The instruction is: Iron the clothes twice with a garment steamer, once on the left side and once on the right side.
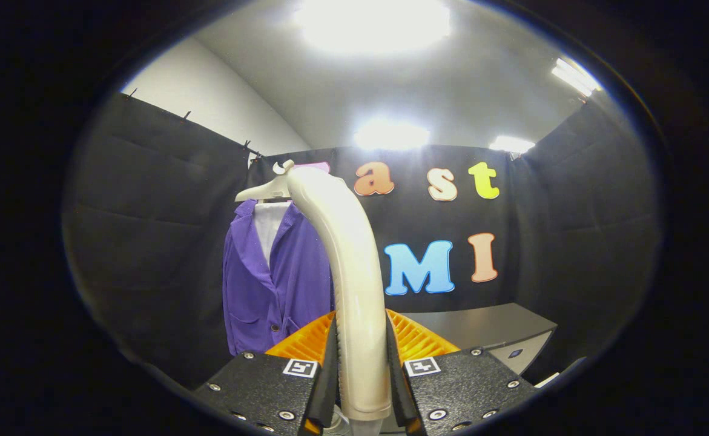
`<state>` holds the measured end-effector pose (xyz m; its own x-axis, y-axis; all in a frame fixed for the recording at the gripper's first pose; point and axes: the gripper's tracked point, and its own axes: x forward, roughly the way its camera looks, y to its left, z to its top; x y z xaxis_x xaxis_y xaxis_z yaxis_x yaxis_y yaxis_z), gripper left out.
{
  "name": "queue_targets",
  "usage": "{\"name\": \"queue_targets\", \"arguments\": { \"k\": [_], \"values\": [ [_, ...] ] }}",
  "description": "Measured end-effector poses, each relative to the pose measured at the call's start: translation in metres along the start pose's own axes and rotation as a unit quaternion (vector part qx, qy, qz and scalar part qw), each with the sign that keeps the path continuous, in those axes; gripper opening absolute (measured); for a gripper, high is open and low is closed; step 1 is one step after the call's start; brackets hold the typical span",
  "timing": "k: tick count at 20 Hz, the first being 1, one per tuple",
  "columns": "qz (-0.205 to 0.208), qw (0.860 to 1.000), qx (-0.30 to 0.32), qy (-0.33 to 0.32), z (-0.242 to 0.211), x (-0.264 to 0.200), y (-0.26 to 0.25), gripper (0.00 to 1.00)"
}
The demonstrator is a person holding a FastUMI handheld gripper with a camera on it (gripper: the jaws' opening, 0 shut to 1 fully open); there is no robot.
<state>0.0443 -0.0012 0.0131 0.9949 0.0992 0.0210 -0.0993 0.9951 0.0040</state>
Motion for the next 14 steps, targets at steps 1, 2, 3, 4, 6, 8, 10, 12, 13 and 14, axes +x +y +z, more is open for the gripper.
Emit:
{"name": "queue_targets", "arguments": {
  "k": [1, 2, 3, 4, 6, 8, 10, 12, 13, 14],
  "values": [
    [-0.006, 1.000, 0.000, -0.002, -0.005, -0.004, 0.000, 0.38],
    [-0.010, 1.000, -0.002, 0.002, -0.009, -0.007, 0.001, 0.38],
    [-0.012, 1.000, -0.003, 0.006, -0.013, -0.009, 0.003, 0.38],
    [-0.015, 1.000, -0.005, 0.012, -0.017, -0.011, 0.004, 0.38],
    [-0.019, 1.000, -0.008, 0.020, -0.021, -0.010, 0.007, 0.38],
    [-0.020, 0.999, -0.014, 0.024, -0.024, -0.008, 0.014, 0.38],
    [-0.012, 0.999, -0.039, 0.028, -0.026, -0.006, 0.022, 0.38],
    [-0.010, 0.998, -0.049, 0.028, -0.026, -0.006, 0.032, 0.38],
    [-0.013, 0.998, -0.053, 0.027, -0.026, -0.007, 0.036, 0.38],
    [-0.016, 0.998, -0.057, 0.025, -0.026, -0.007, 0.039, 0.38]
  ]
}}
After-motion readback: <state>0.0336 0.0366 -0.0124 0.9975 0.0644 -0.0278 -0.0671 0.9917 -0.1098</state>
